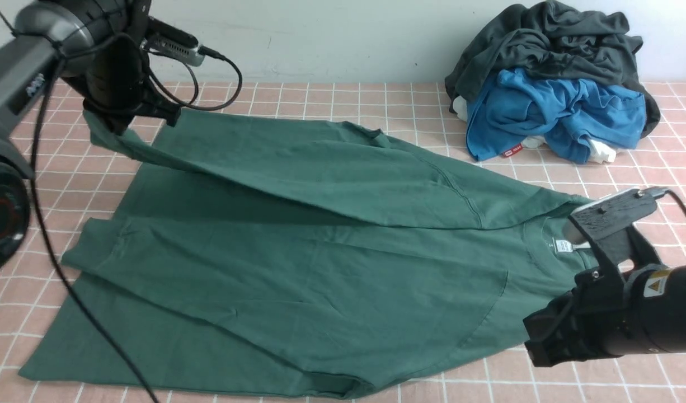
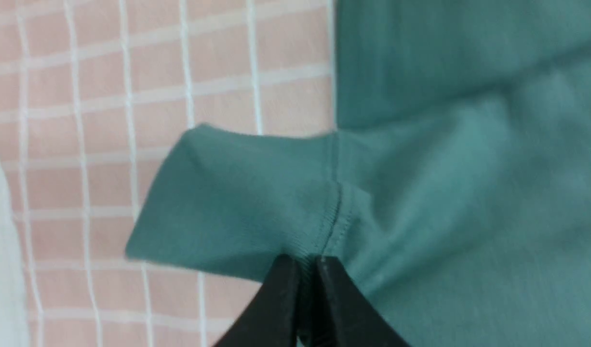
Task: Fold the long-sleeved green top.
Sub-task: Use the left arm to drag and drop the cuff onto the cuff closest to the left arm, then use both arms simultaneously to clamp the lower edge of the clothing fabric
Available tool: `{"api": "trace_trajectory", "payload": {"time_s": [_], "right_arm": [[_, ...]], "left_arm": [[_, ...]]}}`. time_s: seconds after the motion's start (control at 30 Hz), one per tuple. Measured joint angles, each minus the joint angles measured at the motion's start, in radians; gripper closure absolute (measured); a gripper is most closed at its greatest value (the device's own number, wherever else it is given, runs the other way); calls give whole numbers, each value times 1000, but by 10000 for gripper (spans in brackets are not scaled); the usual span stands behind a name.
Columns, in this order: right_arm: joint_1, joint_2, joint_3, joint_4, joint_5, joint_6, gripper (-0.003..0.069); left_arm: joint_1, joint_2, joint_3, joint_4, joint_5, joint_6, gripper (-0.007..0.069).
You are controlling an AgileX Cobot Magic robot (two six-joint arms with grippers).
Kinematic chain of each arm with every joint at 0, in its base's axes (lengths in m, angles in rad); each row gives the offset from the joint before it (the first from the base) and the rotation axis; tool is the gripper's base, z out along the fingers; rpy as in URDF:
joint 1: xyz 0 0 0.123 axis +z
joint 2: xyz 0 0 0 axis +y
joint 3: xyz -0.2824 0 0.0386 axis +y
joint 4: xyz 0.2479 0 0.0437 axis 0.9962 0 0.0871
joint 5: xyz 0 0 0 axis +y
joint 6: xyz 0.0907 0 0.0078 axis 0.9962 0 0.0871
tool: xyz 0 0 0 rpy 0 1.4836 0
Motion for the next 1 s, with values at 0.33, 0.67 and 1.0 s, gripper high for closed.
{"api": "trace_trajectory", "payload": {"time_s": [0.33, 0.67, 1.0], "right_arm": [[0, -49, 0, 25, 11, -13, 667], [0, -49, 0, 42, 86, -89, 667], [0, -49, 0, 239, 162, -321, 667]], "left_arm": [[-8, -170, 479, -25, -79, -55, 538], [-14, -456, 645, -59, -136, 82, 130], [-10, -660, 1308, -101, -402, 758, 71]]}}
